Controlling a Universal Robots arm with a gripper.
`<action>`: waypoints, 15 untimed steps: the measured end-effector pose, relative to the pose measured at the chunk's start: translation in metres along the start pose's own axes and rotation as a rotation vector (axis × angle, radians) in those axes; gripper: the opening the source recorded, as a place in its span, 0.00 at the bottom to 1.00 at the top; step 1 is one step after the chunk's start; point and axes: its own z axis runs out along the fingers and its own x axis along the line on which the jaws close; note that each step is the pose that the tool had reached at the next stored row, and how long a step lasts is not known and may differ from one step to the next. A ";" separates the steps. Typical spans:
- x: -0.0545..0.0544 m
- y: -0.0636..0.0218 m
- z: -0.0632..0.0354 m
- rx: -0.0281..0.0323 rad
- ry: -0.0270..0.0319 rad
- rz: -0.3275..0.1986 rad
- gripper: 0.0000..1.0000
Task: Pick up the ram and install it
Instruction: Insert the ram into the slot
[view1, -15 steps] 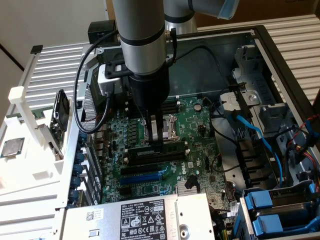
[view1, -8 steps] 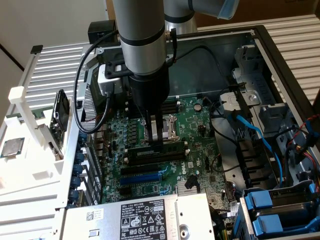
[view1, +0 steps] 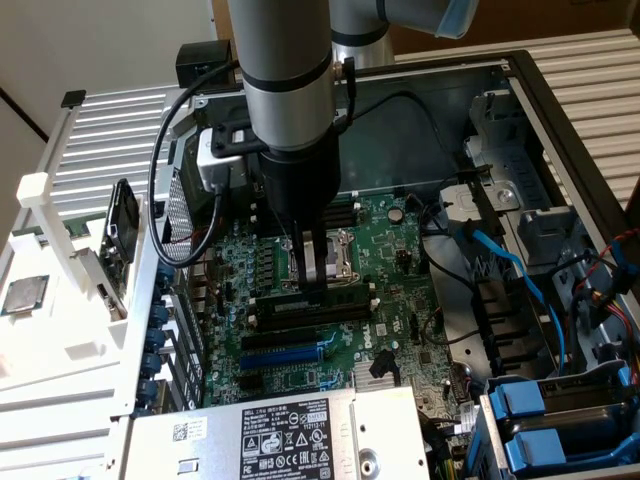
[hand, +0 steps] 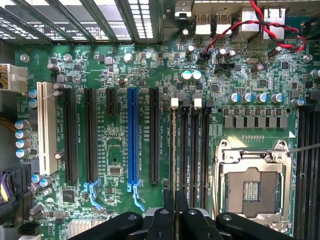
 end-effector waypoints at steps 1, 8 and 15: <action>0.000 0.0000 0.0000 -0.0001 0.0000 0.000 0.13; 0.000 0.0000 0.0000 -0.0003 -0.0003 0.001 0.13; 0.000 0.0003 0.0001 -0.0005 0.0000 0.006 0.13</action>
